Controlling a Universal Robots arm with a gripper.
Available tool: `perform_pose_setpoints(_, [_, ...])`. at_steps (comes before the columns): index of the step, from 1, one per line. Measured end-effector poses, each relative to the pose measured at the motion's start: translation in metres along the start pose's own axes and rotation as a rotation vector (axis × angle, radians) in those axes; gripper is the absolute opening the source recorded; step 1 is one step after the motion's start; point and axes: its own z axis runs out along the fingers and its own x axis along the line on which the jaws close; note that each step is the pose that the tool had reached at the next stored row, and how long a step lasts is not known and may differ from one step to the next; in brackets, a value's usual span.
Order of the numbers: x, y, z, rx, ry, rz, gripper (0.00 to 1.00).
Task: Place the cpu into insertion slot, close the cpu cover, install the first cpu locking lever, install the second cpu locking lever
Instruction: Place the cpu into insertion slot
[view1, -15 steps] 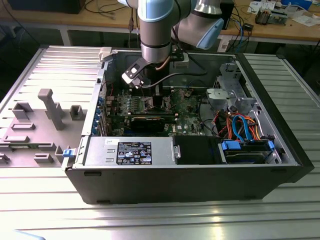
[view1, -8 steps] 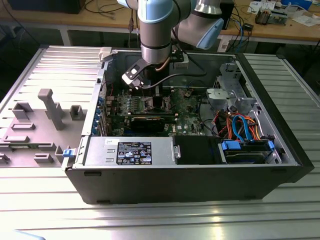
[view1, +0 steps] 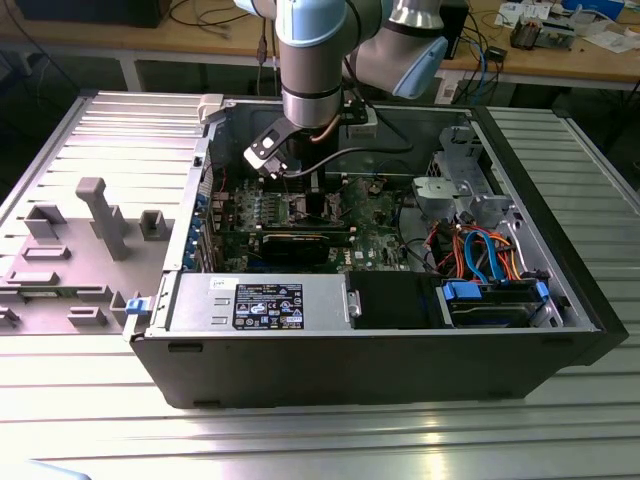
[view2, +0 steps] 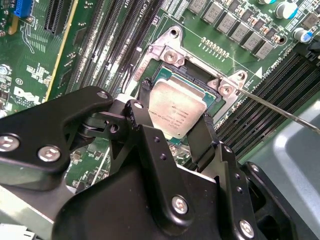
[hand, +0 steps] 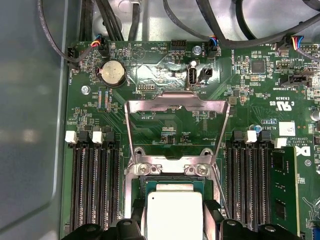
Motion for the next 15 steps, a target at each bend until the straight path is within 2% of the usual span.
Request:
perform_pose_setpoints(6, [0.0002, -0.0001, 0.0, 0.0005, -0.0015, 0.007, 0.55])
perform_pose_setpoints(15, [0.001, 0.0, 0.0021, -0.0002, -0.0005, 0.007, 0.55])
